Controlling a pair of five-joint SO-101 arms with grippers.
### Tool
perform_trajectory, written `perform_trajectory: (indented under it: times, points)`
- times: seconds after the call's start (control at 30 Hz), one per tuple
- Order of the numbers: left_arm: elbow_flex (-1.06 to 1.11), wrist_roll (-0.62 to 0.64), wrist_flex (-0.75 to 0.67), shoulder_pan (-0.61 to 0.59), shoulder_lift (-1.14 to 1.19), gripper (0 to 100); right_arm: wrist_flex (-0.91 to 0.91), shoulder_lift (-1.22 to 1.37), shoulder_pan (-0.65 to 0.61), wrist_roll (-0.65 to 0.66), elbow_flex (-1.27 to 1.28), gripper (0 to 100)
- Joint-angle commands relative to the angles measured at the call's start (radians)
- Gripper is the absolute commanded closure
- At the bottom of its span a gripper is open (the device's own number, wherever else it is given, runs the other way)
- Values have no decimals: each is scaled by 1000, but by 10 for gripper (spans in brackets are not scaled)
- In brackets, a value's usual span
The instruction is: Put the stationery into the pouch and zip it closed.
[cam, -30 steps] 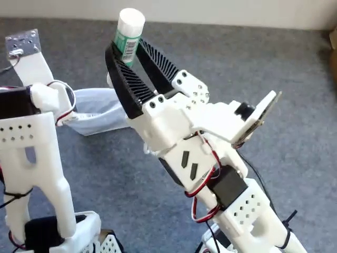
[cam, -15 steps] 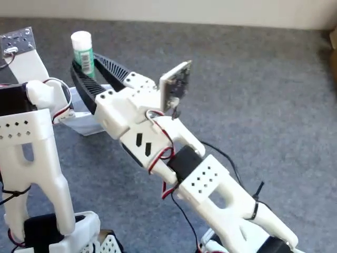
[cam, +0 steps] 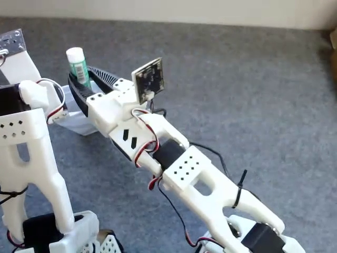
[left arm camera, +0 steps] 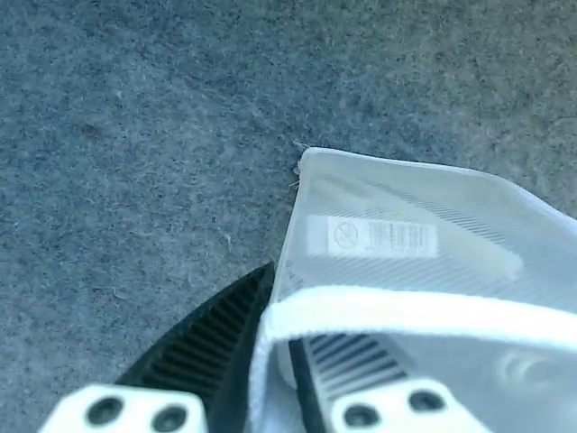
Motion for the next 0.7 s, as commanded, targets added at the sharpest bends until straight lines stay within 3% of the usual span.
perform_trajectory:
  times: [0.0,0.2,0.4,0.67]
  points:
    - [4,11,5,-27,10,993,-24,-5,-7,124,-8,992]
    - [4,11,5,-27,10,993,-24,27,-24,146,-13,984]
    - [5,11,5,-27,10,993,-18,19,-31,147,-8,832]
    - [5,11,5,-27,10,993,-18,19,-31,147,-8,828]
